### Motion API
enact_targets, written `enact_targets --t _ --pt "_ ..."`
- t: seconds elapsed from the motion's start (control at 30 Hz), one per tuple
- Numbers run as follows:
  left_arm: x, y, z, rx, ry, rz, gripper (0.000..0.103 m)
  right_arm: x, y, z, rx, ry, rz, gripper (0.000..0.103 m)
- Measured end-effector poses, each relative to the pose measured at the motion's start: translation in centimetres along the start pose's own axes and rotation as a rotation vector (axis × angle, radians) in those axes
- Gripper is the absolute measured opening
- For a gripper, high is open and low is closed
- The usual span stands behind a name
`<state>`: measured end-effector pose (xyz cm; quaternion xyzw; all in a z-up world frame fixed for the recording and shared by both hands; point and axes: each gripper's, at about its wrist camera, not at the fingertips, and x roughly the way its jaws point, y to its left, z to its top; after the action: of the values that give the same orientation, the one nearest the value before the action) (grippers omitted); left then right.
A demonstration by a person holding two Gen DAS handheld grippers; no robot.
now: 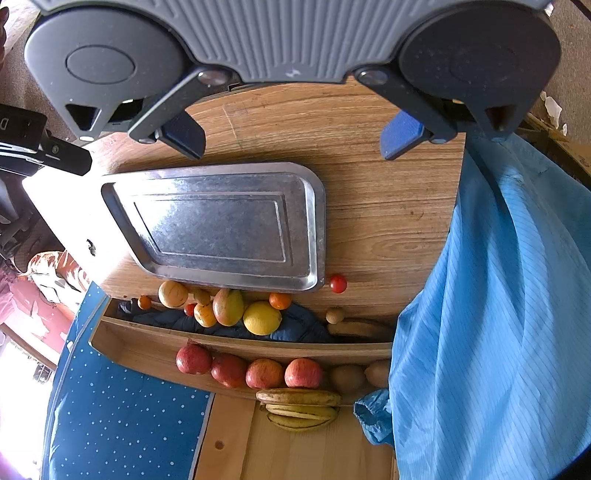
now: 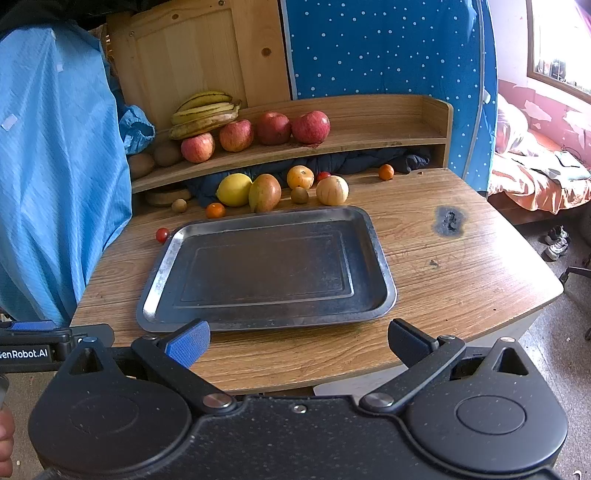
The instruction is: Organize fruits
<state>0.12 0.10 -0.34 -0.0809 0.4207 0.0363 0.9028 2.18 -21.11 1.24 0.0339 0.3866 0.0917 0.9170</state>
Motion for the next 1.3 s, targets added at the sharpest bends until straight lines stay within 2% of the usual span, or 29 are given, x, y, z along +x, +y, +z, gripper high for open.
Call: enact_targets --t 0.4,1.3 --pt "0.4 0.0 -0.9 0.005 0.008 0.003 0.102 0.4 -0.4 0.1 0.001 0.014 0.004 0.102" --pt "3.0 -2.3 0.2 -0.001 0.099 0.030 0.102 2.6 -2.8 0.3 0.011 0.084 0.020 0.102"
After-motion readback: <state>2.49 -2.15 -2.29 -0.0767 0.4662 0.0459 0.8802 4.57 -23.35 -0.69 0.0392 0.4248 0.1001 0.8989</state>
